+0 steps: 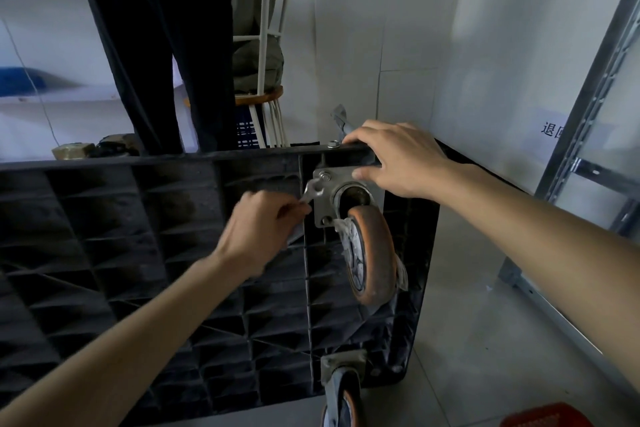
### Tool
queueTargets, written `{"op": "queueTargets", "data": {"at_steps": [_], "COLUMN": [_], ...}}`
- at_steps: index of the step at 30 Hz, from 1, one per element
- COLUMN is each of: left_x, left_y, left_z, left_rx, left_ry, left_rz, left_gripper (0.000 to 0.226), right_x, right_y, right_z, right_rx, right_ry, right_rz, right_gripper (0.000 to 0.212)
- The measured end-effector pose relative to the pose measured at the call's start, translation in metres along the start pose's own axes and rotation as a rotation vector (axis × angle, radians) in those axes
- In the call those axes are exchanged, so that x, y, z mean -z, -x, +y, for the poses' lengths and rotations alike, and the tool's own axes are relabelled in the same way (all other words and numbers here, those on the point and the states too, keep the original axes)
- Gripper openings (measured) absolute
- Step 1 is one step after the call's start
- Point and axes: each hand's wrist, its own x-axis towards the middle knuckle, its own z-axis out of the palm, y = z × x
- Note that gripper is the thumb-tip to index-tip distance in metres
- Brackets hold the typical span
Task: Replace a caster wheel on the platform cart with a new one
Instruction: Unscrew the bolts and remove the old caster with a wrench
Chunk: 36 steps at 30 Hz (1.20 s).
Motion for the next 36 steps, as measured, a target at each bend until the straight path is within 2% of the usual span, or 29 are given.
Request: {"op": "queueTargets", "data": {"at_steps": [2, 4, 8, 12, 19, 25, 30, 36], "left_x": [-0.016, -0.018, -0.007, 0.005, 0.031, 0.05, 0.055, 0.059], "left_y": [0.007, 0.012, 0.016, 0.001, -0.019, -0.028, -0.041, -0.05], "left_z": [-0.004, -0.007, -0.011, -0.009, 0.0, 0.002, 0.012, 0.017], "left_rx": [0.106, 0.158, 0.085, 0.041, 0.013, 0.03, -0.05, -0.125], "left_ry": [0.133, 0.225, 0.167, 0.154, 0.036, -0.019, -0.118, -0.267], "left_rz": [-0.064, -0.003, 0.097, 0.144, 0.023, -0.082, -0.175, -0.198], "left_gripper": [0.039, 0.04, 0.046, 0.035, 0.03, 0.014, 0.016, 0.02], "right_x": [0.001, 0.001, 0.002, 0.002, 0.002, 0.002, 0.001, -0.001], "right_y": [-0.001, -0.002, -0.001, -0.002, 0.0, -0.001, -0.001, -0.001], "right_z": [0.0, -0.001, -0.001, -0.001, -0.002, -0.001, 0.0, 0.001], "right_rx": [0.008, 0.017, 0.013, 0.002, -0.01, -0.003, -0.006, 0.003], "right_ry": [-0.007, -0.008, -0.008, -0.009, 0.0, -0.011, -0.006, -0.011], "right_rz": [0.0, 0.002, 0.004, 0.006, 0.002, 0.003, 0.0, 0.003], "right_gripper": [0.052, 0.052, 0.052, 0.052, 0.052, 0.051, 0.052, 0.051]}}
